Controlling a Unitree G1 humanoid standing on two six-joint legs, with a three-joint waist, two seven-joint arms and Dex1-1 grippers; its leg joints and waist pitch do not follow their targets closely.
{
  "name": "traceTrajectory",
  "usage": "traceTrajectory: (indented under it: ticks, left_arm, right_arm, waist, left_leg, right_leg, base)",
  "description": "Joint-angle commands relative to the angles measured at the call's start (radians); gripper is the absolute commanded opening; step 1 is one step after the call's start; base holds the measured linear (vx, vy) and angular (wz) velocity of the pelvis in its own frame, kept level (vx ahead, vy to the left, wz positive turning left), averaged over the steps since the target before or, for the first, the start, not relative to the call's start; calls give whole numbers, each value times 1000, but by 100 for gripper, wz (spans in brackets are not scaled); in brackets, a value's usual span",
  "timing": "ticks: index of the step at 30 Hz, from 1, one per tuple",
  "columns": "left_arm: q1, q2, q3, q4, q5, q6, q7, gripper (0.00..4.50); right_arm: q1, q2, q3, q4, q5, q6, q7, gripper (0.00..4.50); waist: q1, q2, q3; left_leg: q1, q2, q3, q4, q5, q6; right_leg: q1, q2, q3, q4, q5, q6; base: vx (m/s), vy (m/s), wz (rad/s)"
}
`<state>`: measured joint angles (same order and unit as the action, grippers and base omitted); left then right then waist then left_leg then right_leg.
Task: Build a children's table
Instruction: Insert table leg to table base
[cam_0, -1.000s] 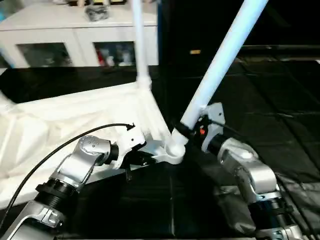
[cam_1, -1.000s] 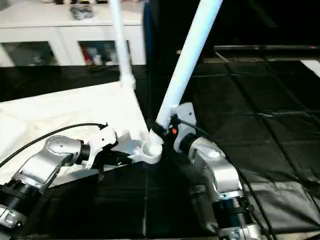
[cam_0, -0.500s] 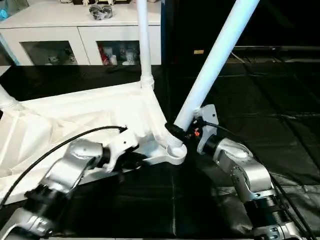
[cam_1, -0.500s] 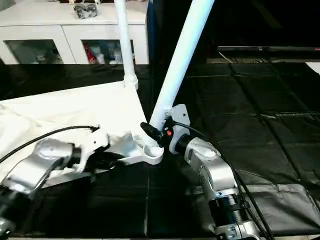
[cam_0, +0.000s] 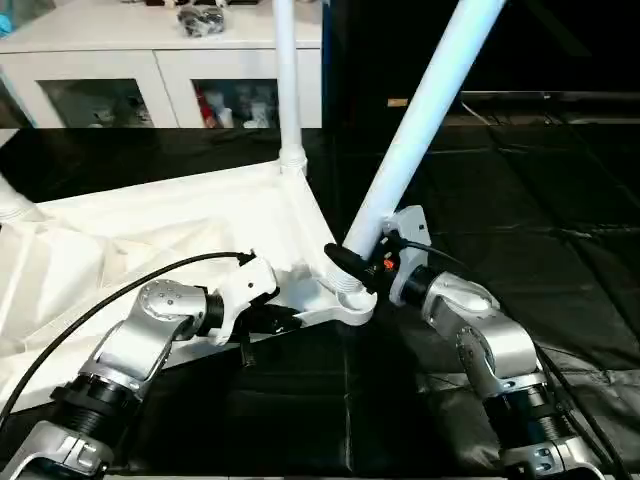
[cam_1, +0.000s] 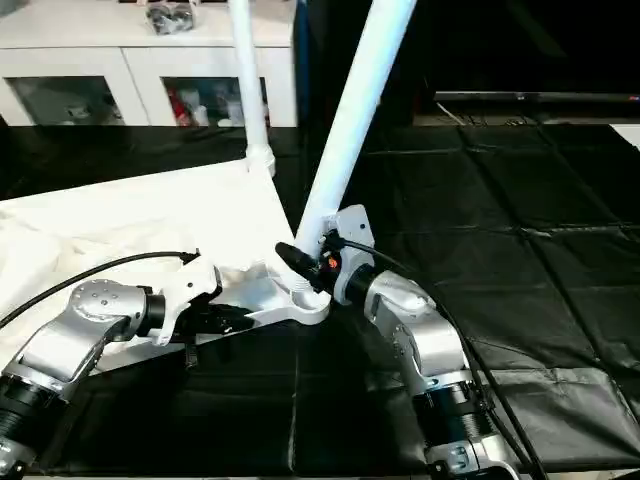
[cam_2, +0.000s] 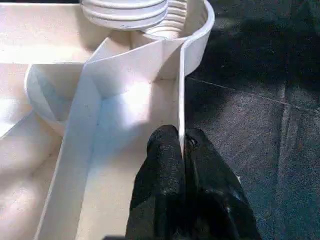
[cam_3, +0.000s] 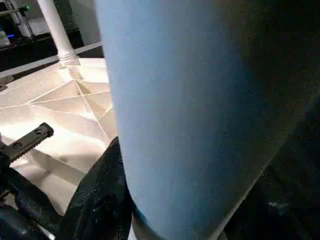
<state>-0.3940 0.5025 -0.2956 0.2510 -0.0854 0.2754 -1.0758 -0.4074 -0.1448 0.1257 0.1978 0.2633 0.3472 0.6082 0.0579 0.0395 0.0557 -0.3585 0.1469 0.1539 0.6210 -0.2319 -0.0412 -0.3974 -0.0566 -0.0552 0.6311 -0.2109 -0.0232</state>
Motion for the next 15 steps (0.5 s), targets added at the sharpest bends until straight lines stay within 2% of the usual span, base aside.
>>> traceTrajectory:
  ticks: [1, 4, 6, 10, 12, 15]
  left_arm:
    - [14, 11, 9, -1, -2, -22, 3, 1]
    - [8, 12, 8, 16, 4, -45, 1, 0]
    - [-2, 12, 6, 32, 5, -63, -10, 0]
    - [-51, 6, -4, 113, 24, -113, -30, 0]
    - [-66, 5, -5, 135, 27, -118, -33, 0]
    - [-83, 12, -4, 155, 28, -108, -45, 0]
  right_arm:
    - [-12, -15, 10, -2, -14, -18, 21, 192]
    - [-12, -11, 0, -3, -8, -38, 21, 192]
    - [-15, -12, 5, 9, -29, -71, 11, 192]
    - [-6, -29, 32, -18, -7, 36, 51, 192]
    - [-2, -35, 37, -20, 3, 47, 73, 192]
    - [-1, -54, 54, -3, -5, 20, 117, 192]
  waist:
    - [4, -11, -65]
    - [4, -11, -64]
    - [2, -11, -63]
    - [2, -14, -61]
    - [2, -14, -59]
    - [3, -17, -58]
  left_leg:
    - [-4, 74, -21, -77, -12, 59]
    - [-3, 75, -21, -78, -21, 54]
    - [-3, 75, -21, -78, -25, 53]
    - [-1, 75, -20, -79, -39, 54]
    - [0, 76, -19, -81, -60, 48]
    - [1, 78, -18, -83, -77, 32]
  right_leg:
    - [62, -101, 60, -60, 4, -255]
    - [61, -101, 61, -63, -32, -250]
    - [59, -100, 61, -64, -41, -247]
    - [60, -100, 62, -68, -75, -239]
    - [58, -100, 62, -72, -110, -233]
    - [56, -102, 63, -76, -150, -224]
  base:
    - [0, 0, 0]
    - [0, 0, 0]
    - [0, 0, 0]
    - [0, 0, 0]
    - [0, 0, 0]
    - [0, 0, 0]
